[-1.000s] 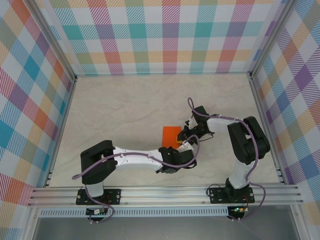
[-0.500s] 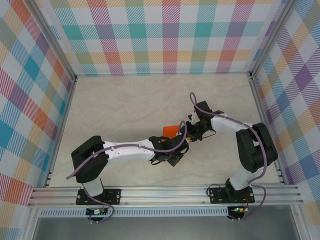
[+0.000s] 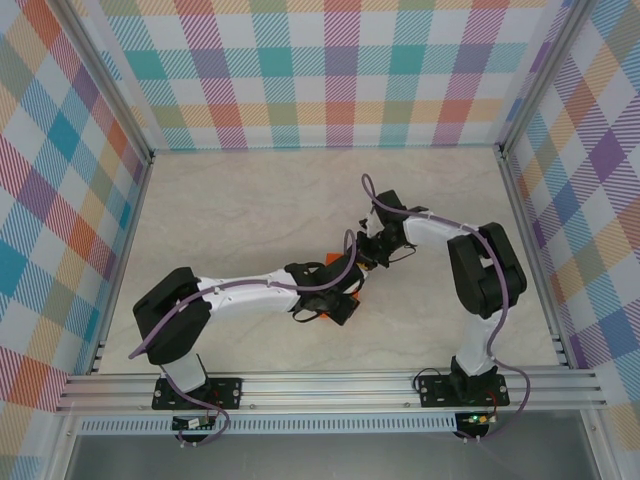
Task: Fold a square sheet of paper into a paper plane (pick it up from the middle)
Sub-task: Third fold the triangle at the center of the table.
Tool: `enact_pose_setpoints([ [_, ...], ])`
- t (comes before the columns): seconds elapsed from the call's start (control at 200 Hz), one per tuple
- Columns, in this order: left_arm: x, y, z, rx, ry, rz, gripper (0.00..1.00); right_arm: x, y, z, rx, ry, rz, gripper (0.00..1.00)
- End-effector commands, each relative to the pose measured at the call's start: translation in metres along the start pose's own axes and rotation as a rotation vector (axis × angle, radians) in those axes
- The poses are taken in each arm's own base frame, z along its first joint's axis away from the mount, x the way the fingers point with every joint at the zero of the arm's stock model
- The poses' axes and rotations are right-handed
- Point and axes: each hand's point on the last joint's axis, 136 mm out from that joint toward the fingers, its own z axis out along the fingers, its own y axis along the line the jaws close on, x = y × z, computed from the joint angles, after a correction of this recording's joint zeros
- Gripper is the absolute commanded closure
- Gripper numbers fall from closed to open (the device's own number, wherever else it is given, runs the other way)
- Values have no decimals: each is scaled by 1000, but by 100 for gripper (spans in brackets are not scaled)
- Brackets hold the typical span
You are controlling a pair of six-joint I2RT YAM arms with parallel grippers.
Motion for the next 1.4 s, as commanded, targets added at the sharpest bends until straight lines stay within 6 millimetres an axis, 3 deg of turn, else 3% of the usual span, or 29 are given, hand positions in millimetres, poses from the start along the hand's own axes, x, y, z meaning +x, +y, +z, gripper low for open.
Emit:
enact_pose_setpoints([
  [0.0,-2,0,-6,49,-12,-41,100,3,-13,10,66,47,-11,87],
  [0.18,-7,7,-7,77,-13,-74,100,4,-34,20,153,70,-22,87],
  [0.45,-11,29,-4,105,8,-139,100,9,-45,26,199,97,-43,87],
  [0.86,-10,56,7,51,41,-174,100,8,-41,26,184,97,-43,86],
  [1.395,-10,71,18,8,64,-159,100,11,-38,23,172,96,-32,84],
])
